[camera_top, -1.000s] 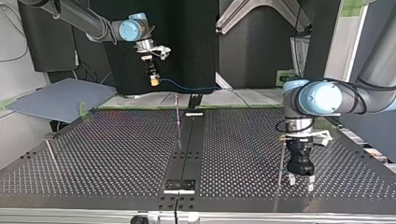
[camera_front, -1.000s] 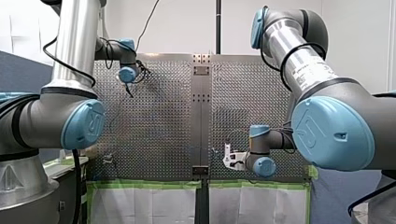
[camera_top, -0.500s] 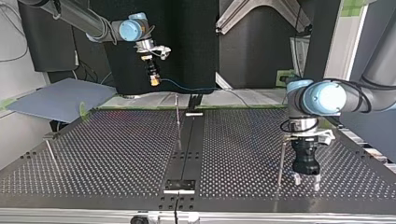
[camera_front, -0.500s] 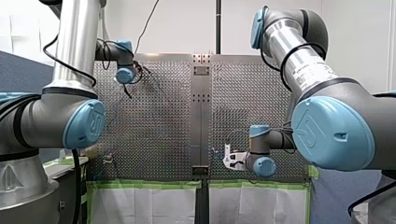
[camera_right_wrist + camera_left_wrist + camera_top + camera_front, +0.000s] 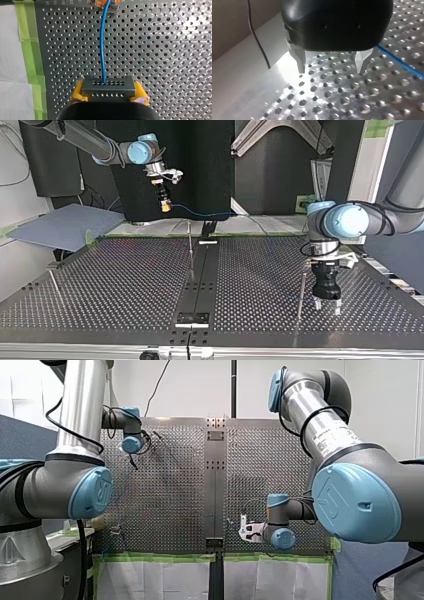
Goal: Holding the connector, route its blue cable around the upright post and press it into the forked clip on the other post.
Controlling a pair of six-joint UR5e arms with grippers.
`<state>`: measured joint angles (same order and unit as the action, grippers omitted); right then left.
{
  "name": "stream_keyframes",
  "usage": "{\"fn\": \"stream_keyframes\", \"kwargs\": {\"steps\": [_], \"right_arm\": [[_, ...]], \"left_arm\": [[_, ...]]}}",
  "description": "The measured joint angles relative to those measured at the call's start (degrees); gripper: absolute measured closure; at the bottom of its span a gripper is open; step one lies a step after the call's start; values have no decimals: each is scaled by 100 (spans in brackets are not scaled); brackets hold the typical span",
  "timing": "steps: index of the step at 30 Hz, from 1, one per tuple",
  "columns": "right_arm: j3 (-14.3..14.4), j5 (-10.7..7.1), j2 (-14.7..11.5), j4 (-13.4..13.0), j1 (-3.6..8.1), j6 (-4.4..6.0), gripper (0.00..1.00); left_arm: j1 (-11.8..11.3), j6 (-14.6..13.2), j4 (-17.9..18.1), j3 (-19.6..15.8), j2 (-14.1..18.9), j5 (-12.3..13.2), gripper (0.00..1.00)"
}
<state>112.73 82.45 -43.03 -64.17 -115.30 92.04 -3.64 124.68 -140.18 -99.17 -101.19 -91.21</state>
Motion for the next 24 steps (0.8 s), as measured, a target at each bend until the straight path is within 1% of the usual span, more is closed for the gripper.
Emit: {"fn": "stream_keyframes", "kwargs": {"steps": [4,7,14,24], "right_arm": [[0,0,0,-1,-13,0,100],[0,0,0,0,-20,0,100],[0,0,0,-4,-39,0,100],[0,0,1,-21,-58,0,100]], "left_arm": [[12,-14,-130,-17,0,47,2],[-3,48,-262,-21,0,113,2],[-64,386,-587,-32,0,433,2],[-140,917,-788,-38,4,962,2]]}}
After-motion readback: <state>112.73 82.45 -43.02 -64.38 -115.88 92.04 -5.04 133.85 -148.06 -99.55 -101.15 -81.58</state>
